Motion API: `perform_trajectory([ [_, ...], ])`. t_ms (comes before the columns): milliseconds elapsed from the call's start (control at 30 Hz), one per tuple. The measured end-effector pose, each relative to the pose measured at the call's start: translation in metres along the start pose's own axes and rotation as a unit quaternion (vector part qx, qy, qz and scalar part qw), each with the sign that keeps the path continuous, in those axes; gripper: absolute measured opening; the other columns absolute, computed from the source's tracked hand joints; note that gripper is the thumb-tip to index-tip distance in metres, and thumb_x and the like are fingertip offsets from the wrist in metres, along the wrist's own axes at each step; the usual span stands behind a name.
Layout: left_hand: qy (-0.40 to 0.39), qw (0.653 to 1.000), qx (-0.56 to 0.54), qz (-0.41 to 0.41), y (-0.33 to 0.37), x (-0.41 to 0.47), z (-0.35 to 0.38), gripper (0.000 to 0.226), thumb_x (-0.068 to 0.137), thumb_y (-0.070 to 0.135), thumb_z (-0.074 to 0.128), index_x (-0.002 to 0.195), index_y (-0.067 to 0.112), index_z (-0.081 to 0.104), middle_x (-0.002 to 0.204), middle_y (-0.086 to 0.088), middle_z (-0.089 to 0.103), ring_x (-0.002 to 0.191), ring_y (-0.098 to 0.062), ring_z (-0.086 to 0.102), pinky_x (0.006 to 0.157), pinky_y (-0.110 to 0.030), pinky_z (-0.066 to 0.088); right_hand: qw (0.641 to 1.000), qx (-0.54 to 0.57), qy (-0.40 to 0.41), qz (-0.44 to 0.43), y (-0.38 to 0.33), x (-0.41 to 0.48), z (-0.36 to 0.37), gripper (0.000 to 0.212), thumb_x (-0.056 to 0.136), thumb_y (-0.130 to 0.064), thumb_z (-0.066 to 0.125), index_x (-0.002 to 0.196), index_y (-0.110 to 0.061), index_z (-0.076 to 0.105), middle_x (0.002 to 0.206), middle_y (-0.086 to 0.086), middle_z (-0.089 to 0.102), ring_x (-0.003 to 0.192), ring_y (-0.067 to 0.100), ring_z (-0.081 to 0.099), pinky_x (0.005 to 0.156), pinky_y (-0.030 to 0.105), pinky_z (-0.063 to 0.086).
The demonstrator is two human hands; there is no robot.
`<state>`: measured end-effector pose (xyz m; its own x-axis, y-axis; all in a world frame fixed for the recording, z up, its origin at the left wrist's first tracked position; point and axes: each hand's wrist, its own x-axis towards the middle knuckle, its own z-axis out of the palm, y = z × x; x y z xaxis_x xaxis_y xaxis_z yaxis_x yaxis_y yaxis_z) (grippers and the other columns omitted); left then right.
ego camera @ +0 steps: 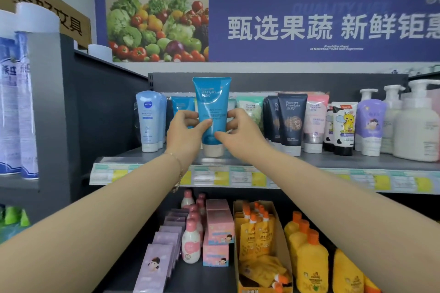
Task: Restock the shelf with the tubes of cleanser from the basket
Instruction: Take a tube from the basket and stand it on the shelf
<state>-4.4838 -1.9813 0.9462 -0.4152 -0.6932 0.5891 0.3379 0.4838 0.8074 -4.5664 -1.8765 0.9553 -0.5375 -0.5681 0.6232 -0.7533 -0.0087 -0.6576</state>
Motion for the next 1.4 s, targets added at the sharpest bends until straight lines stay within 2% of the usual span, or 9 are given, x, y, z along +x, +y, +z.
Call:
perform_trajectory([
  [233,0.008,1.000,-0.008,-0.008,-0.016,0.033,-0.029,0.021,0.088,0.017,0.069,0.102,0.011,0.054,0.105,-0.004,0.065,0.097,-0.017,0.064,0.082,-0.026,0.051,1.000,0.002,0.011,0.002,-0.008,0.021,0.043,0.038,0.084,-0.020,0.071,0.110,-0.026,0.045,0.091,-0.010,0.059,0.082,0.010,0.063,0.070,0.026,0.049],
  [400,0.008,1.000,-0.003,-0.008,-0.026,0.052,-0.036,0.021,0.088,0.018,0.069,0.101,0.011,0.055,0.103,-0.002,0.065,0.095,-0.016,0.064,0.078,-0.025,0.050,0.999,-0.014,-0.015,0.027,-0.015,0.033,0.054,0.046,0.084,-0.019,0.071,0.119,-0.029,0.044,0.100,-0.008,0.059,0.093,0.016,0.064,0.083,0.036,0.054],
  [533,0.008,1.000,-0.002,-0.015,-0.033,0.067,-0.038,0.020,0.085,0.021,0.071,0.095,0.014,0.055,0.099,-0.003,0.067,0.091,-0.019,0.066,0.083,-0.035,0.055,0.998,-0.017,-0.023,0.064,-0.020,0.043,0.059,0.053,0.085,-0.013,0.069,0.131,-0.028,0.047,0.094,-0.005,0.060,0.090,0.018,0.064,0.078,0.034,0.054],
  [667,0.004,0.999,-0.013,-0.033,-0.044,0.085,-0.041,0.016,0.084,0.028,0.072,0.094,0.019,0.065,0.095,-0.001,0.069,0.087,-0.018,0.067,0.083,-0.038,0.057,0.996,-0.005,-0.030,0.086,-0.021,0.060,0.067,0.049,0.086,-0.002,0.061,0.131,-0.022,0.056,0.074,-0.003,0.054,0.069,0.012,0.054,0.068,0.030,0.046],
  [767,-0.016,0.999,-0.022,-0.036,-0.050,0.092,-0.041,0.017,0.089,0.037,0.062,0.089,0.021,0.068,0.094,0.000,0.070,0.089,-0.020,0.068,0.082,-0.042,0.057,0.994,0.013,-0.032,0.107,-0.020,0.067,0.071,0.049,0.088,0.003,0.052,0.128,-0.024,0.058,0.069,-0.006,0.051,0.068,0.010,0.050,0.066,0.026,0.044],
  [900,-0.021,0.999,0.037,-0.031,-0.055,0.096,-0.039,0.029,0.098,0.034,0.043,0.084,0.016,0.062,0.081,0.001,0.059,0.078,-0.017,0.054,0.063,-0.028,0.043,0.989,0.033,-0.030,0.139,-0.014,0.074,0.082,0.044,0.090,0.004,0.048,0.116,-0.032,0.055,0.077,-0.008,0.054,0.071,0.009,0.052,0.057,0.020,0.040],
  [1100,-0.080,0.994,0.039,-0.065,-0.062,0.104,-0.038,0.025,0.097,0.019,0.045,0.117,0.022,0.058,0.109,0.004,0.060,0.095,-0.016,0.057,0.077,-0.029,0.048,0.985,0.045,-0.013,0.166,-0.004,0.087,0.100,0.037,0.089,0.004,0.049,0.110,-0.025,0.060,0.091,-0.002,0.064,0.075,0.012,0.055,0.073,0.027,0.051],
  [1267,-0.141,0.982,0.012,-0.123,-0.068,0.107,-0.038,0.031,0.081,0.013,0.054,0.109,0.023,0.062,0.102,-0.001,0.067,0.094,-0.022,0.064,0.084,-0.038,0.056,0.984,0.032,-0.008,0.177,0.000,0.093,0.109,0.037,0.090,-0.005,0.052,0.122,-0.019,0.060,0.110,0.005,0.066,0.101,0.021,0.063,0.088,0.036,0.054],
  [1400,-0.149,0.980,-0.019,-0.131,-0.070,0.107,-0.037,0.040,0.079,0.006,0.052,0.115,0.022,0.060,0.108,-0.004,0.066,0.098,-0.022,0.063,0.091,-0.040,0.054,0.983,0.033,-0.005,0.178,0.002,0.097,0.115,0.042,0.087,-0.003,0.056,0.127,-0.017,0.059,0.116,0.006,0.066,0.105,0.023,0.063,0.095,0.040,0.053],
])
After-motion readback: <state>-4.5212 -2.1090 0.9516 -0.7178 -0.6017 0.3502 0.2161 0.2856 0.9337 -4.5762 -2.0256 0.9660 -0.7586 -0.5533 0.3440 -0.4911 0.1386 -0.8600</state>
